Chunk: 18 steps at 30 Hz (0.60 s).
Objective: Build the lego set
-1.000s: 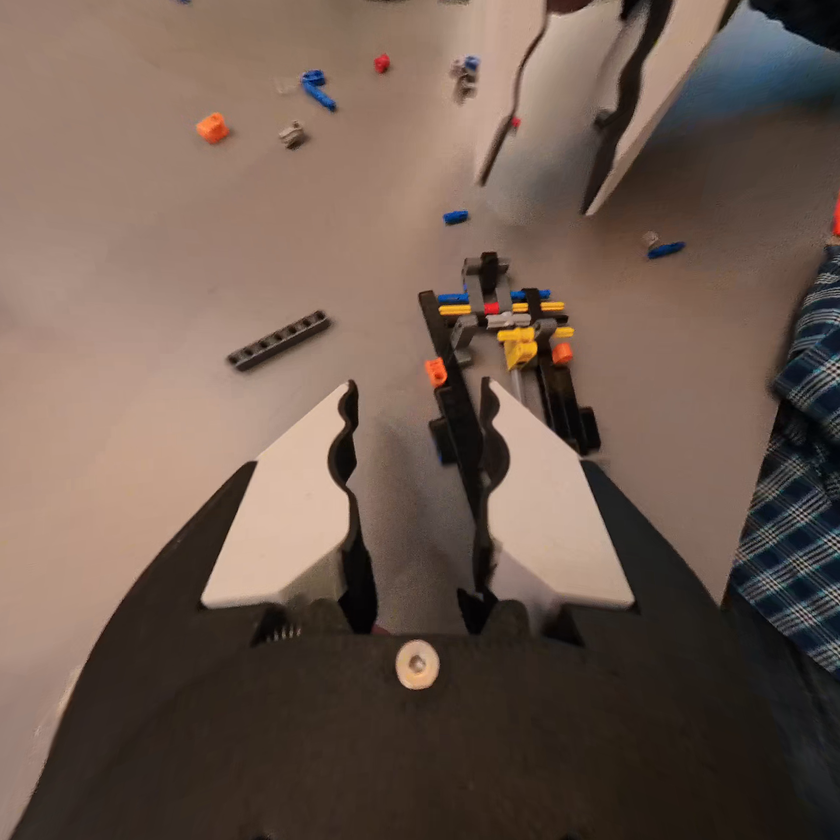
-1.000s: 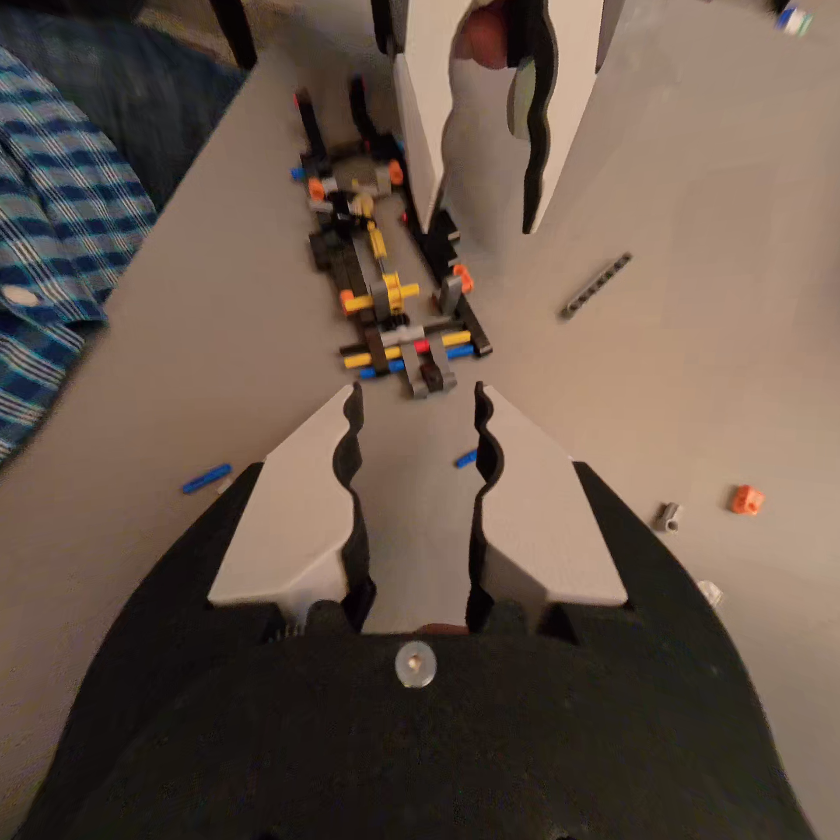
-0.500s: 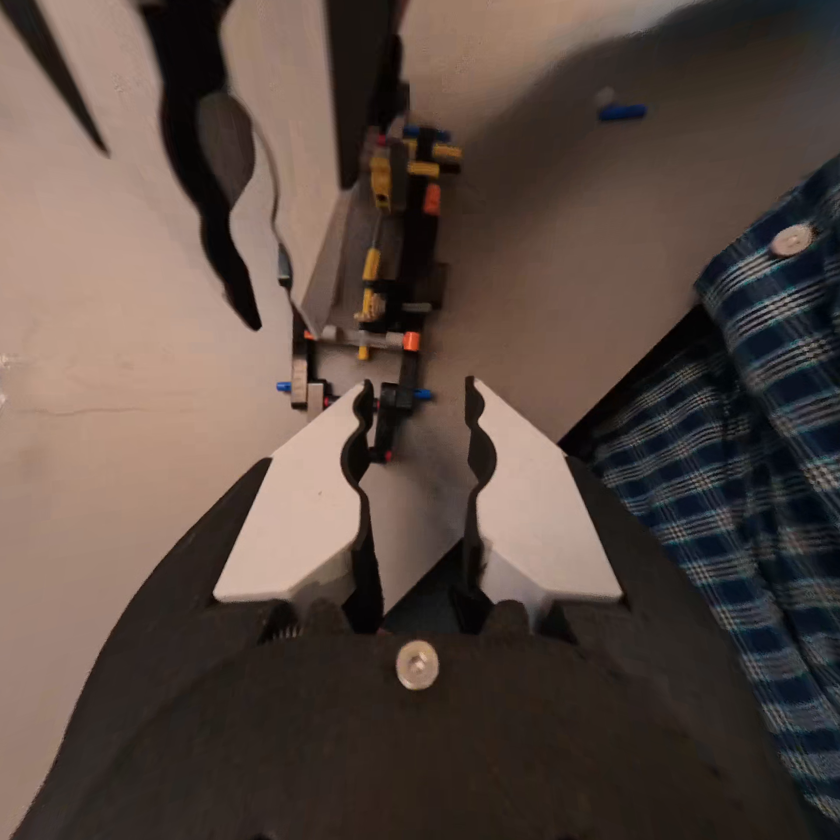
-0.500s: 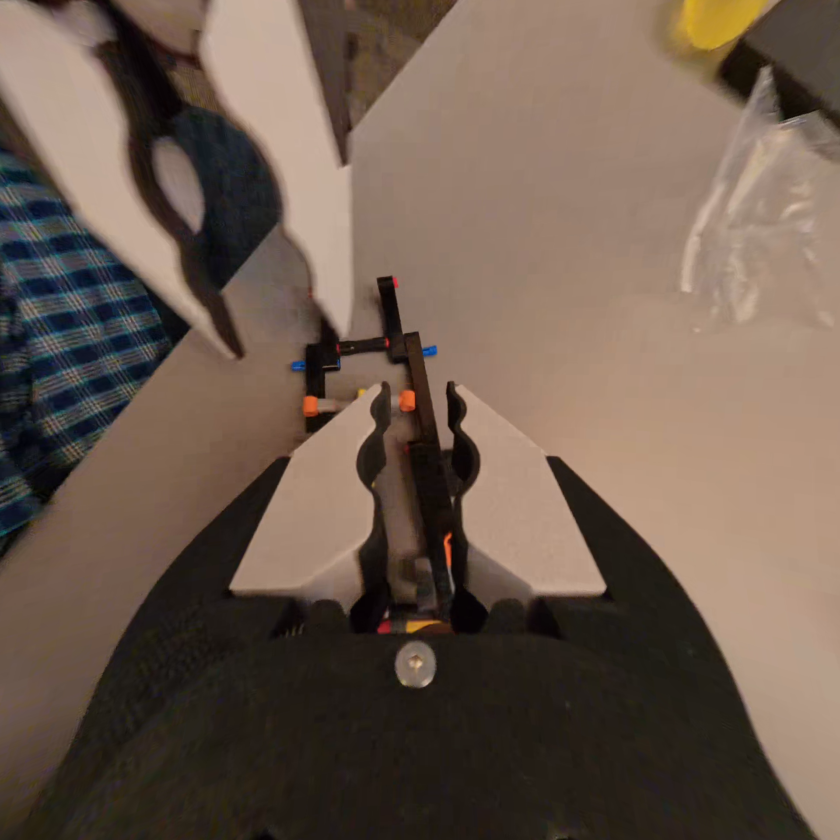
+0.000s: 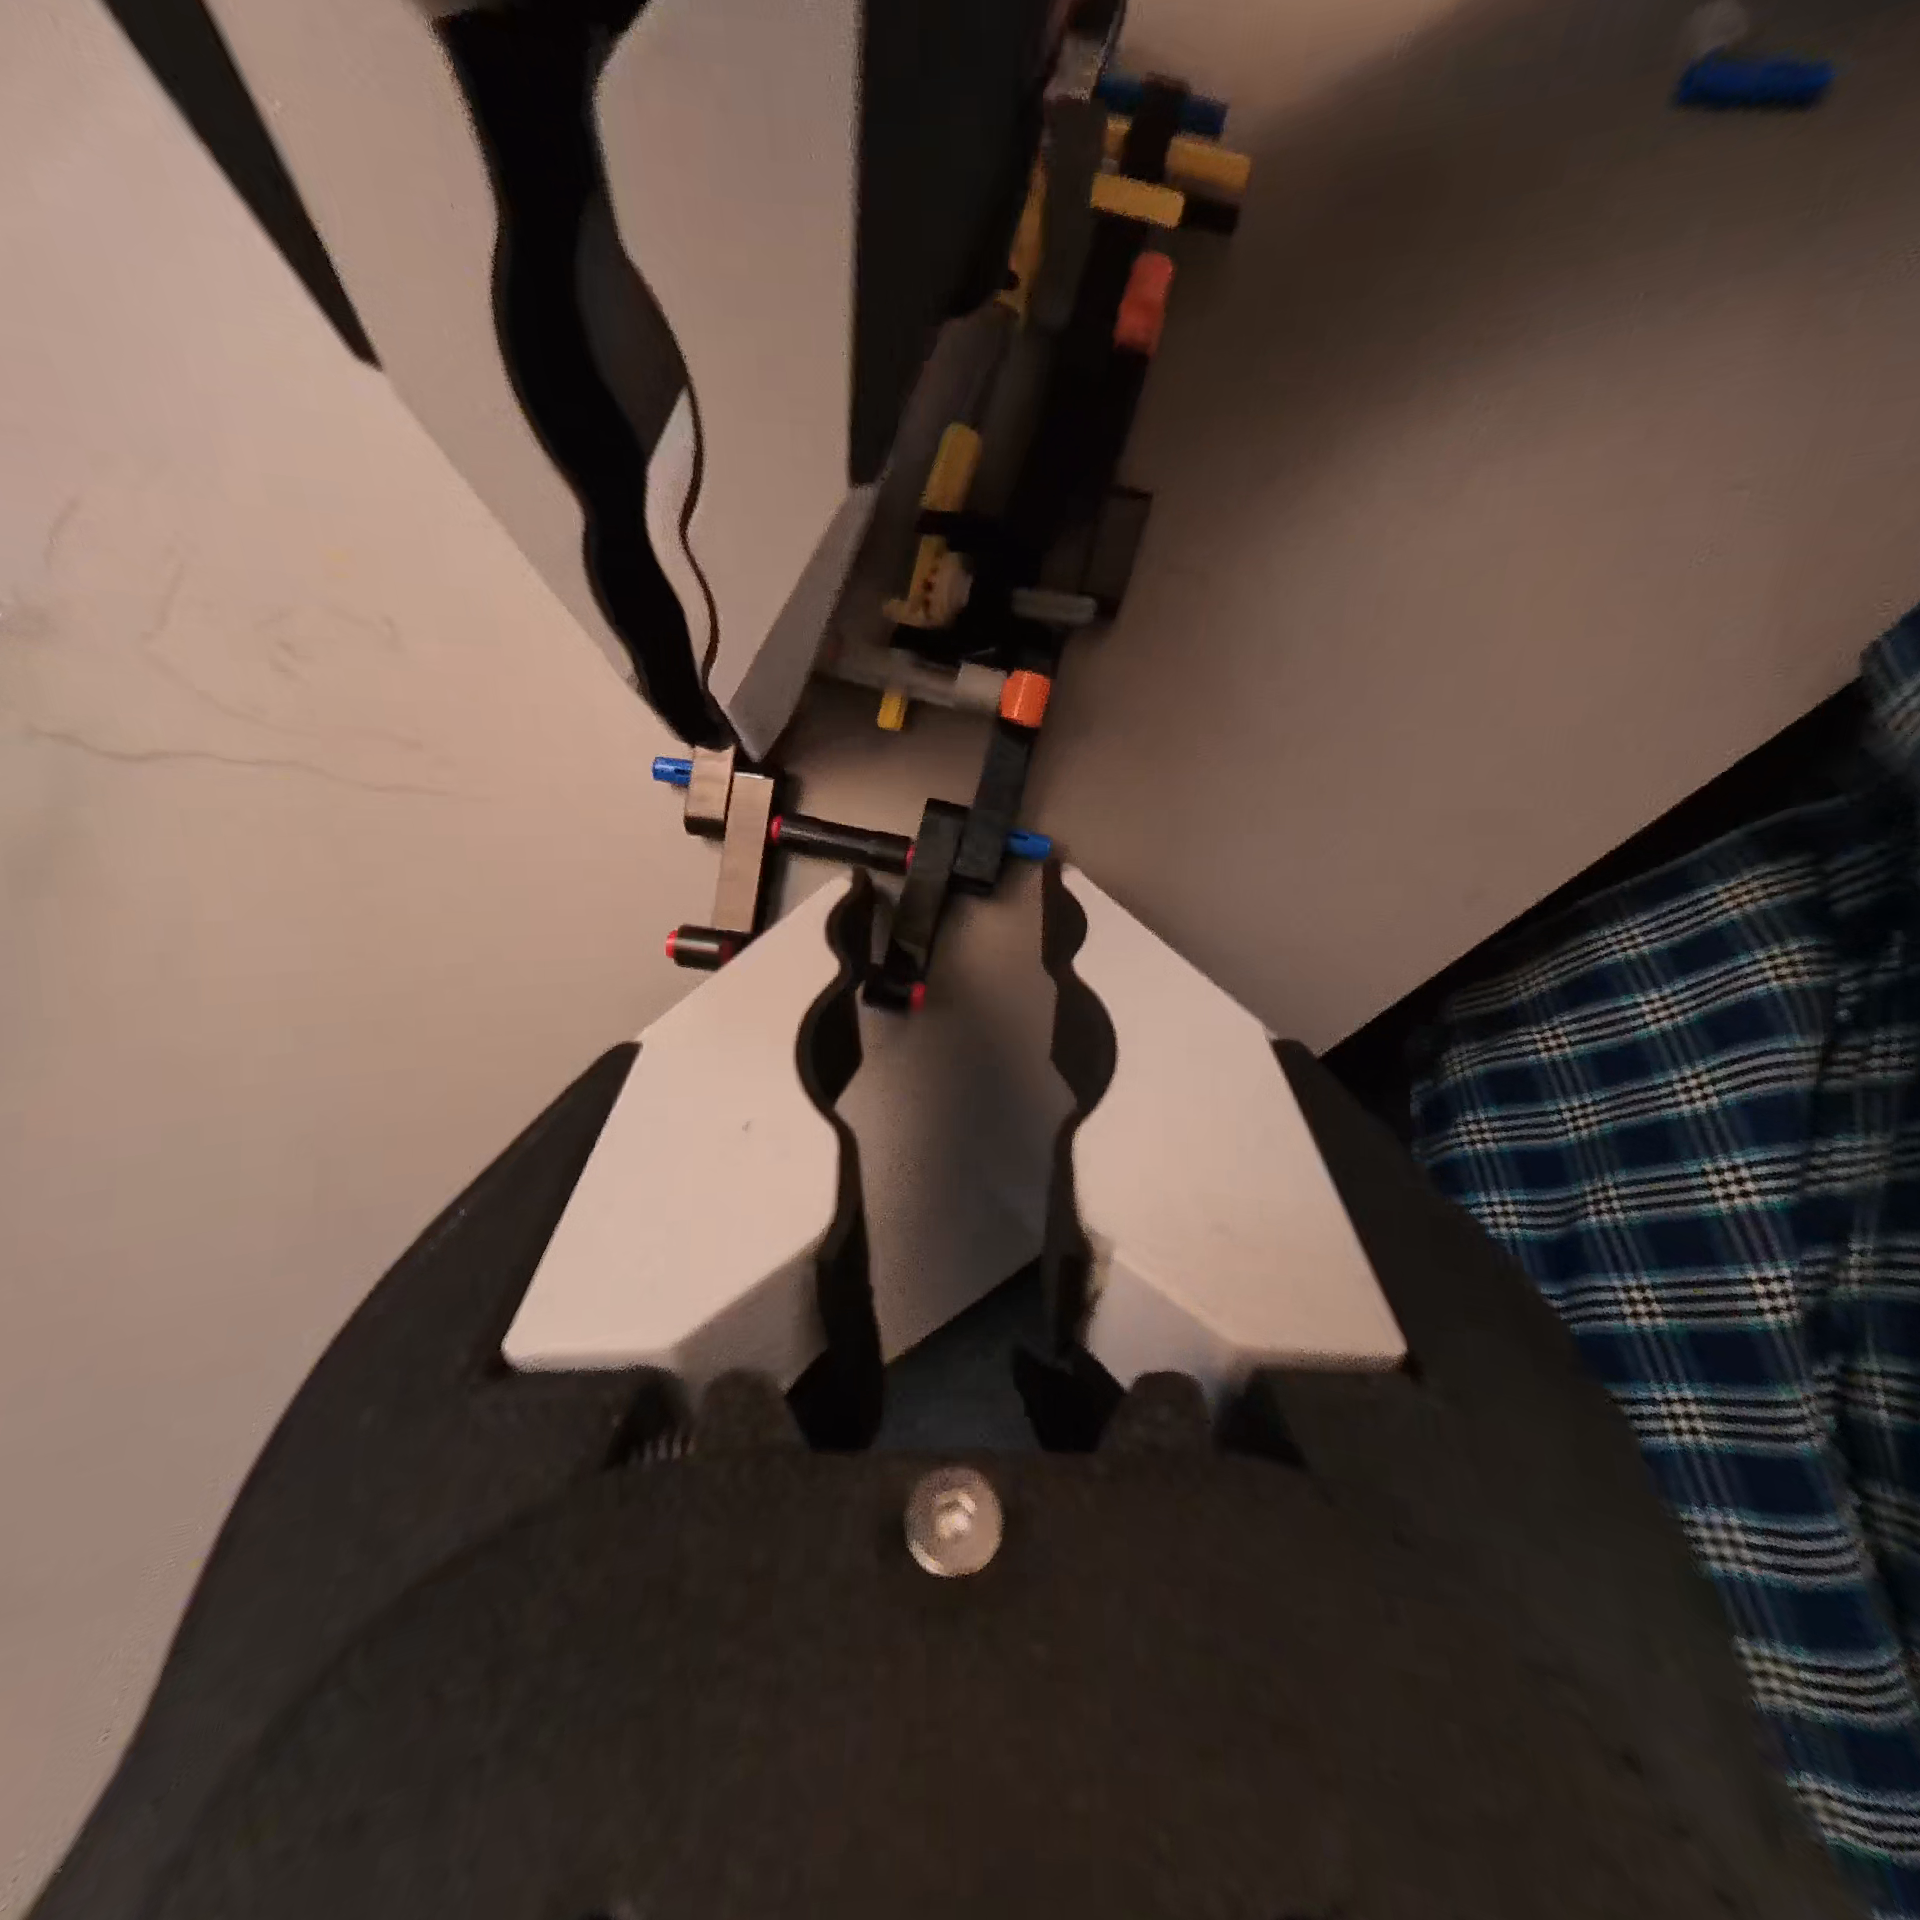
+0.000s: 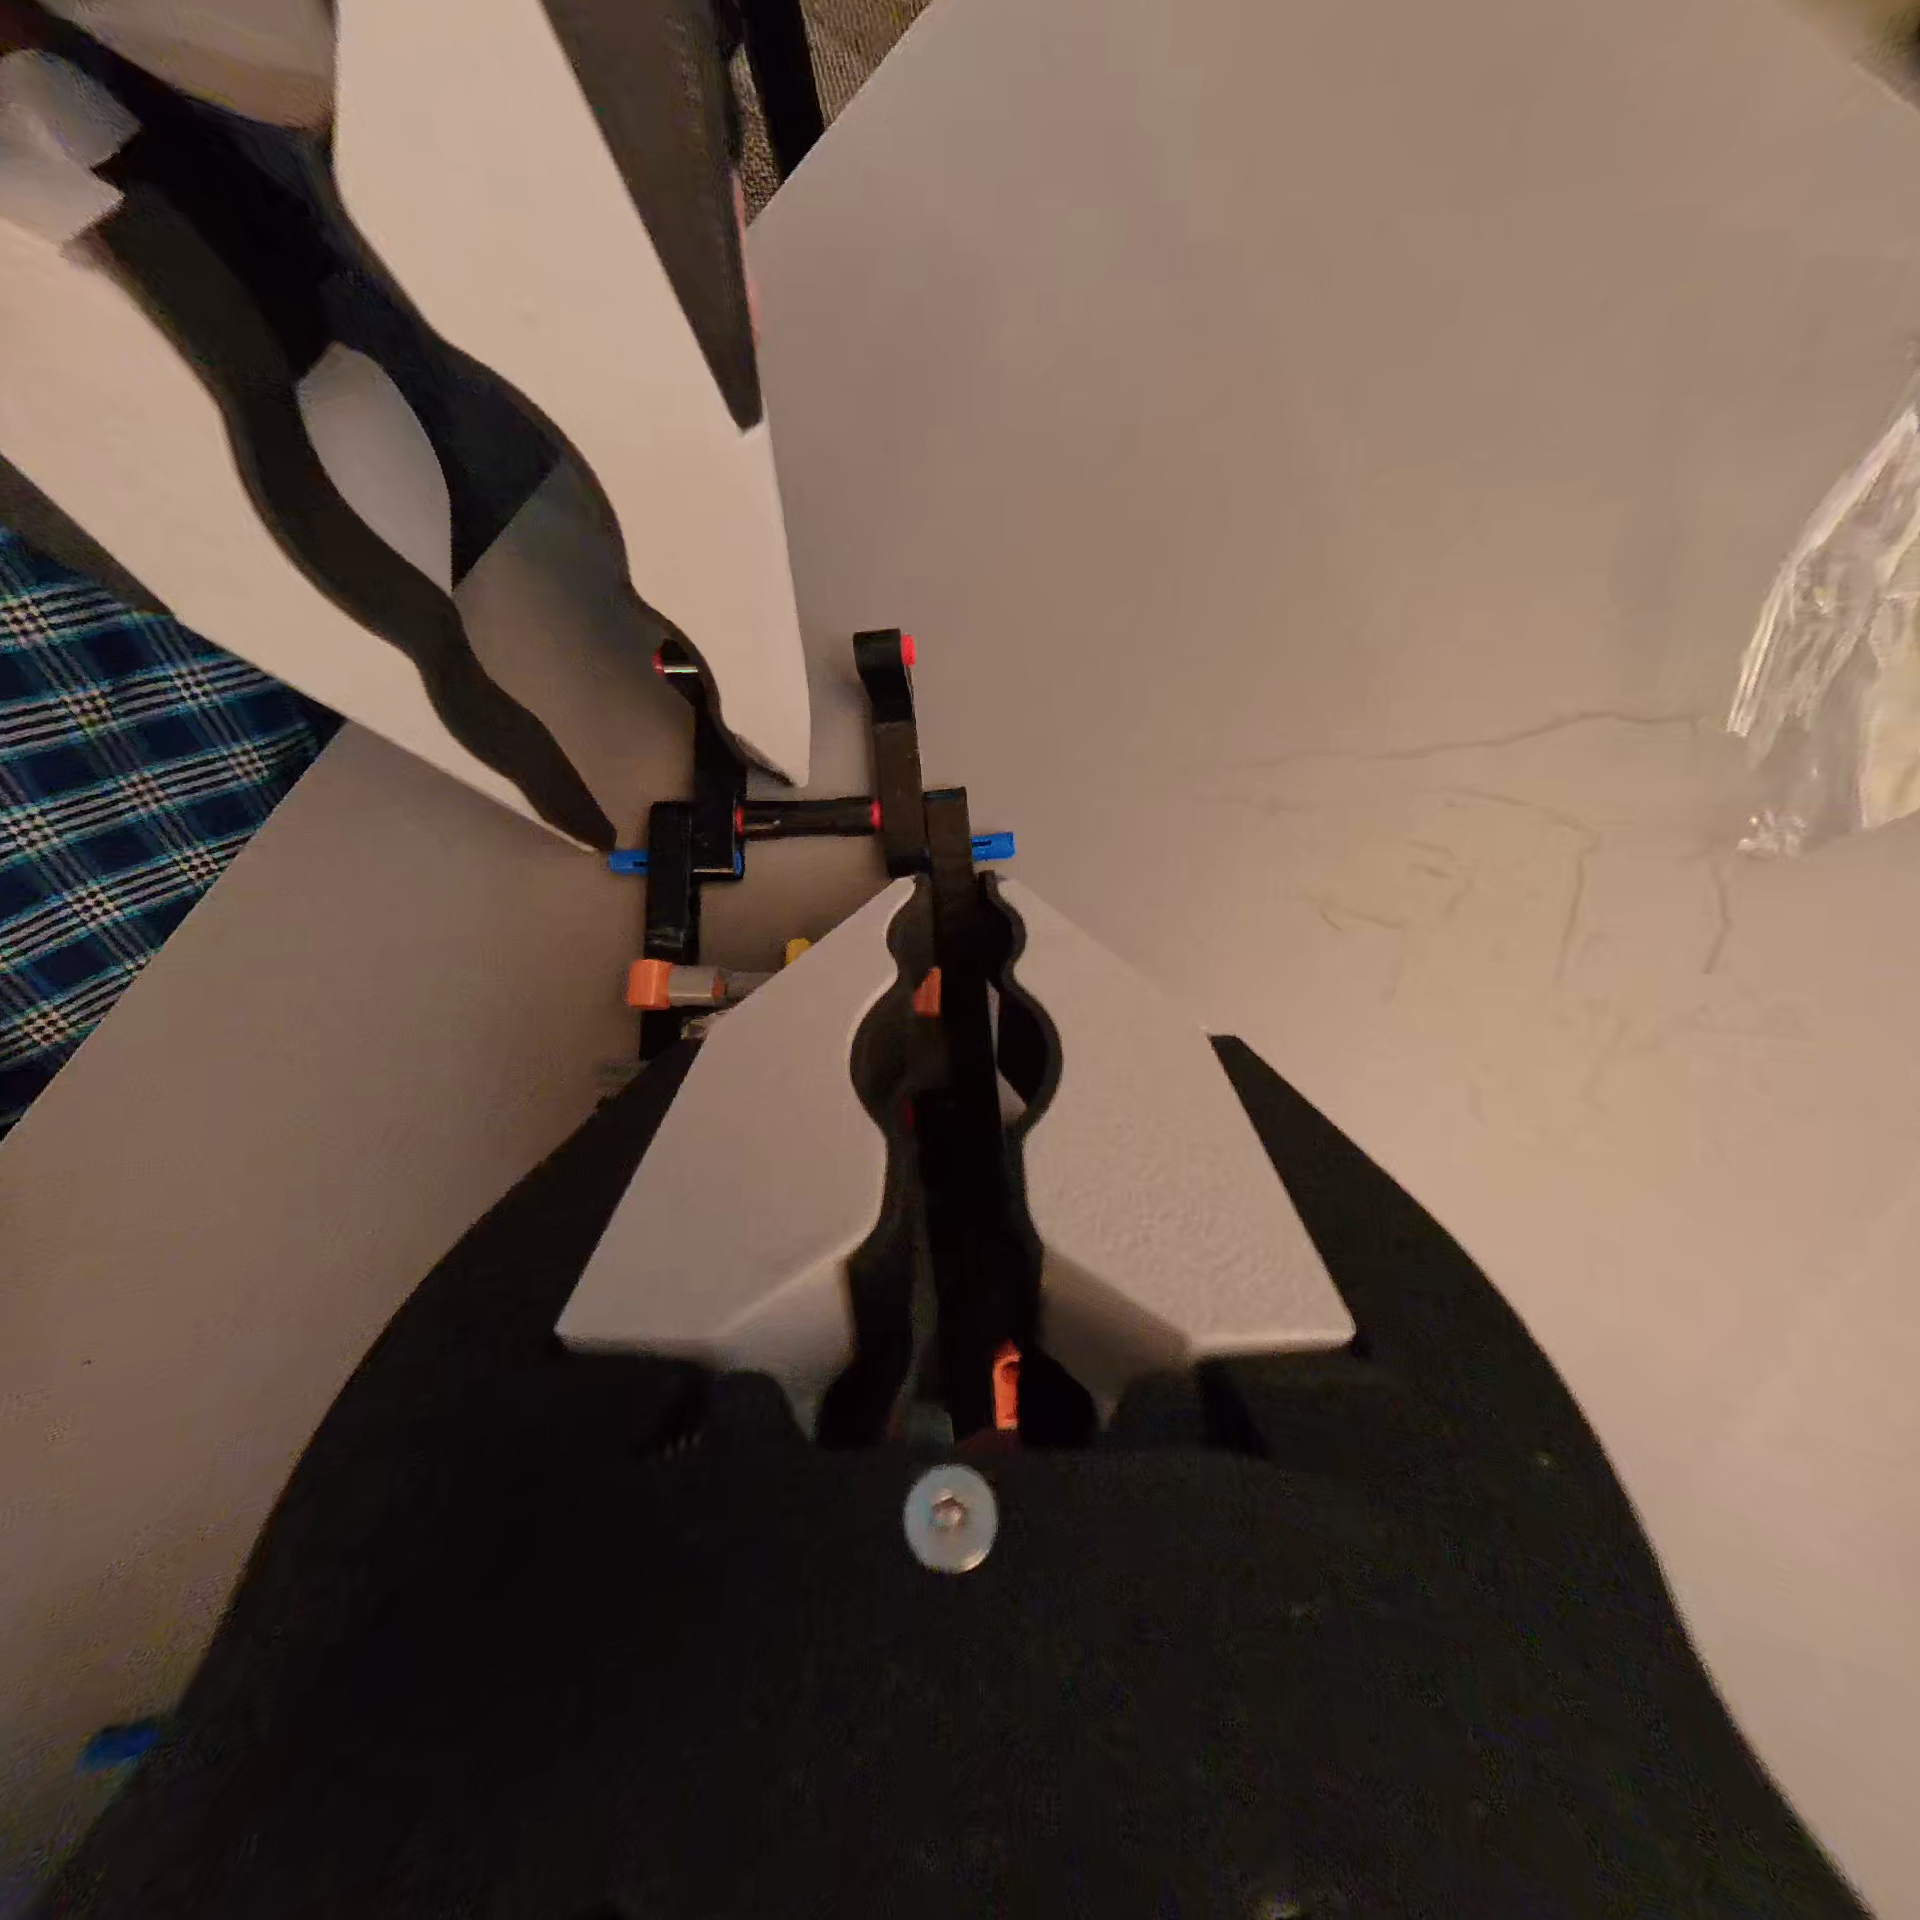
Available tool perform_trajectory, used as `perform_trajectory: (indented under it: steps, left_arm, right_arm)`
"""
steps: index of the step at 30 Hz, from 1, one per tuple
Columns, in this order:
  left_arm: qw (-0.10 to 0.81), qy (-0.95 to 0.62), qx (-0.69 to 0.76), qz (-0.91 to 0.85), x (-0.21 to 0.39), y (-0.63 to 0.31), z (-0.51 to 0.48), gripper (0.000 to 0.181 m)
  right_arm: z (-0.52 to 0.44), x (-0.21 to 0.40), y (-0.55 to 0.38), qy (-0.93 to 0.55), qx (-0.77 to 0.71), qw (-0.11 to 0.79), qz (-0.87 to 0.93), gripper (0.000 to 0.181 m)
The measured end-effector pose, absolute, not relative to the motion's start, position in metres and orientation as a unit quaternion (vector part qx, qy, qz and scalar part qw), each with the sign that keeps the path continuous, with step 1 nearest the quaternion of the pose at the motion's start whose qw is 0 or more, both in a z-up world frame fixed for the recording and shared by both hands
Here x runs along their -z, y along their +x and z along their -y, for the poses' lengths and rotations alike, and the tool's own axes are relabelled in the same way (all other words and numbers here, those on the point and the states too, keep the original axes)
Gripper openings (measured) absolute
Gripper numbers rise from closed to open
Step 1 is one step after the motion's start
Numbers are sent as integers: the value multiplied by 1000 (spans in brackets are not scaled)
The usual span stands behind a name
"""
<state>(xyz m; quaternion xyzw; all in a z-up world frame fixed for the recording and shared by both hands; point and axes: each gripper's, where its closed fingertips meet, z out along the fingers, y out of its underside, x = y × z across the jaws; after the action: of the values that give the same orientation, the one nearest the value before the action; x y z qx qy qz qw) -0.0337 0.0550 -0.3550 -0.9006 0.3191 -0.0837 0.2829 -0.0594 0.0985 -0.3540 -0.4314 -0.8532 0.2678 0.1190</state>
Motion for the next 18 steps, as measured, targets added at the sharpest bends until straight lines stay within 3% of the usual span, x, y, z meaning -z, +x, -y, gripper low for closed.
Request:
perform_trajectory:
  steps: [1, 5, 18]
  left_arm:
    - [283, -902, 90, -314, 355, -33, -55, 30]
    - [294, -903, 92, -301, 355, -34, -58, 19]
    - [303, -904, 89, -287, 355, -34, -59, 15]
  right_arm:
    - [-99, 354, -59, -431, -264, 127, 853, 6]
    - [-100, 354, -61, -445, -257, 161, 843, 6]
    - [-104, 354, -63, -486, -271, 203, 805, 6]
